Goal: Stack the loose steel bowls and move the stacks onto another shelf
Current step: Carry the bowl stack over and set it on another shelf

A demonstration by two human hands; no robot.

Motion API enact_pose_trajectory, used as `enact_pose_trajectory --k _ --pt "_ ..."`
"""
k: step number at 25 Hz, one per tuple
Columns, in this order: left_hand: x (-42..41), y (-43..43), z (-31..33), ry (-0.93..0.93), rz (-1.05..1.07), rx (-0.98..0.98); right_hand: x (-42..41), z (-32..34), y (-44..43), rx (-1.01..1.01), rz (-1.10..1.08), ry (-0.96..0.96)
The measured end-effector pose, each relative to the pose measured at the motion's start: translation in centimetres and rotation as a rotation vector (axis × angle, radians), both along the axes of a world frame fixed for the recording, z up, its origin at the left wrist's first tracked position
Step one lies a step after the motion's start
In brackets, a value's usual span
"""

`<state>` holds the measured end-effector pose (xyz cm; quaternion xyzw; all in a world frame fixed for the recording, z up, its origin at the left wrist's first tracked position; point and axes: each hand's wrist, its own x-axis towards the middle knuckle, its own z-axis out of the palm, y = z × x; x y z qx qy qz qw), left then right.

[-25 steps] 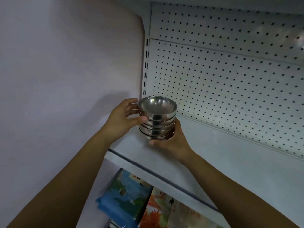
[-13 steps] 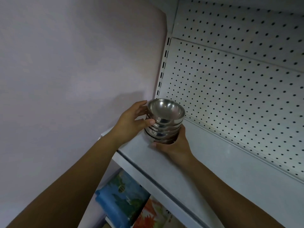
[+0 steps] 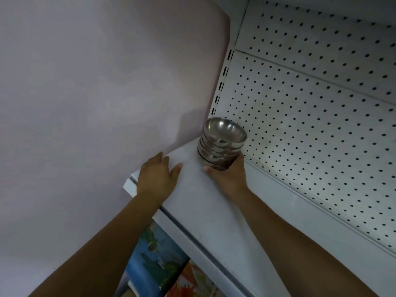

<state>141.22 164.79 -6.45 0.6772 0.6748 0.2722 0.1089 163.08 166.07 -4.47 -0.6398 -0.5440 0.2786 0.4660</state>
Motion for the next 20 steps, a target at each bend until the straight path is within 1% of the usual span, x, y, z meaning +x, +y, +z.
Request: enact_pose_trajectory --k 3,5,7,10,14,20 --pt "0.0 0.2 -0.7 0.012 0.003 0.036 0.3 -0.7 3.4 -0.049 -0.054 -0.038" --pt "-0.2 0.6 -0.9 0.008 -0.008 0.031 2.1 -3.5 7.5 -0.067 -0.046 -0.038" --pt "-0.4 0.9 -1.1 0.017 -0.015 0.039 2.4 -3.3 9.0 -0.071 -0.054 -0.023" --pt "-0.4 1.1 -1.2 -0.040 -0.003 0.043 0.6 0.4 7.7 -0.134 -0.088 0.000" --pt "-0.8 1.2 -1.3 -0.173 0.021 0.082 0.2 1.0 8.9 -0.137 -0.137 -0.059" --pt "-0.7 1.9 -1.6 -0.180 0.012 0.074 -0.3 0.8 9.1 -0.160 -0.158 -0.042"
